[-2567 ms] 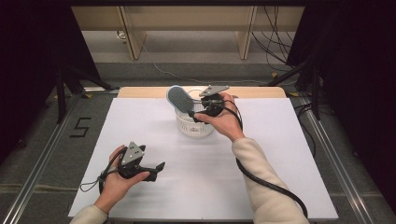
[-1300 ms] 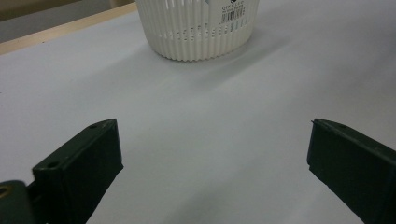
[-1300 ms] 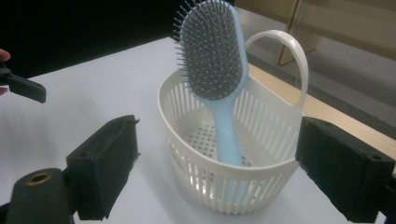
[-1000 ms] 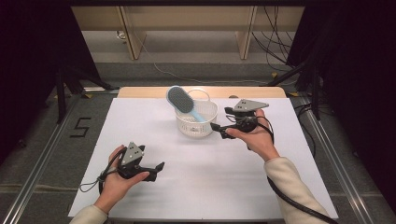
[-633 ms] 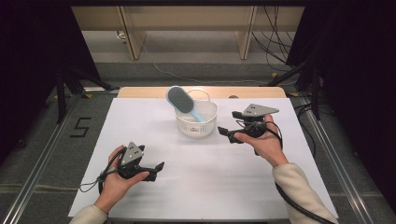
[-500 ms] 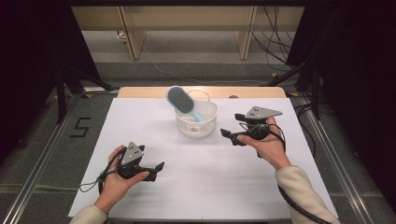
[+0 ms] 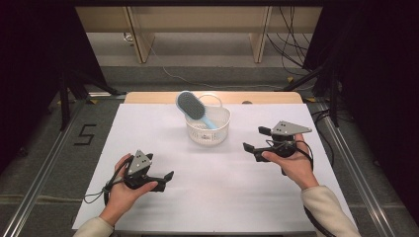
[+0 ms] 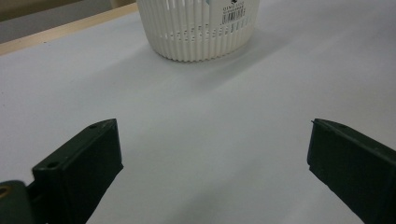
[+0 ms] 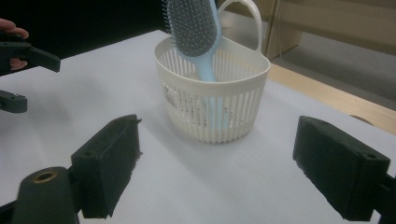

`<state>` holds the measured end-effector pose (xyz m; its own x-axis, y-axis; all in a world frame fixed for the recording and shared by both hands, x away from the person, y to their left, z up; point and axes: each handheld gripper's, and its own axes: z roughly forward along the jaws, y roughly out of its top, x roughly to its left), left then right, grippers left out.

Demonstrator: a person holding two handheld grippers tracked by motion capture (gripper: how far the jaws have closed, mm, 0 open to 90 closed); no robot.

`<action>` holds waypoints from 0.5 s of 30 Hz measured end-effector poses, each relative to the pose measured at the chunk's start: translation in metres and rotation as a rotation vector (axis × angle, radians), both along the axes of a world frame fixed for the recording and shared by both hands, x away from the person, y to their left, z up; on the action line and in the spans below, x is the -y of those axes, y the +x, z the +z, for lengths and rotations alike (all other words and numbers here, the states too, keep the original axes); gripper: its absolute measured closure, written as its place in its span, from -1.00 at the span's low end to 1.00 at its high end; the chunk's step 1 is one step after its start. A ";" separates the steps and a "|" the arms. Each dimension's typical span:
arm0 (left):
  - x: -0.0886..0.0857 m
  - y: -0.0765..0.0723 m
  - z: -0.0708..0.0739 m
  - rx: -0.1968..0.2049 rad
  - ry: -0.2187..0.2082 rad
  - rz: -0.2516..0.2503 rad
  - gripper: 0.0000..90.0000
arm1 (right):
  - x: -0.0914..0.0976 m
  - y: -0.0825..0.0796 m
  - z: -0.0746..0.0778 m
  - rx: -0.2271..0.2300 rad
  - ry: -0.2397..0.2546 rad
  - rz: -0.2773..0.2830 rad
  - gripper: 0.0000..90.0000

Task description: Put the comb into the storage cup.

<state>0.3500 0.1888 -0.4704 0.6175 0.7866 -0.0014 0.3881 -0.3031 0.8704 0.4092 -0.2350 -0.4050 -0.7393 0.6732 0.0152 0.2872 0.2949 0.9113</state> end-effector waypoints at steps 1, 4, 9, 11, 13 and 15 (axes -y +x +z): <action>0.000 0.000 0.000 0.000 0.001 0.001 -0.94 | 0.002 -0.001 0.000 0.002 0.002 -0.002 -0.65; 0.000 0.000 0.000 0.001 -0.001 0.001 -0.94 | 0.007 -0.006 -0.003 0.004 0.004 -0.012 -0.65; 0.000 0.000 0.000 0.002 -0.002 0.001 -0.95 | 0.014 -0.012 -0.007 0.008 0.004 -0.024 -0.65; -0.001 0.000 0.000 0.003 -0.002 0.001 -0.94 | 0.016 -0.016 -0.009 0.010 0.003 -0.026 -0.65; -0.001 0.000 0.000 0.002 -0.003 0.001 -0.94 | 0.019 -0.019 -0.010 0.013 0.004 -0.031 -0.65; -0.001 0.000 0.001 0.004 -0.003 0.001 -0.95 | 0.021 -0.022 -0.012 0.023 0.012 -0.036 -0.65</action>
<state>0.3498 0.1894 -0.4697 0.6166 0.7872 -0.0015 0.3850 -0.2999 0.8728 0.3870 -0.2563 -0.4169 -0.7148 0.6993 0.0069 0.2767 0.2737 0.9212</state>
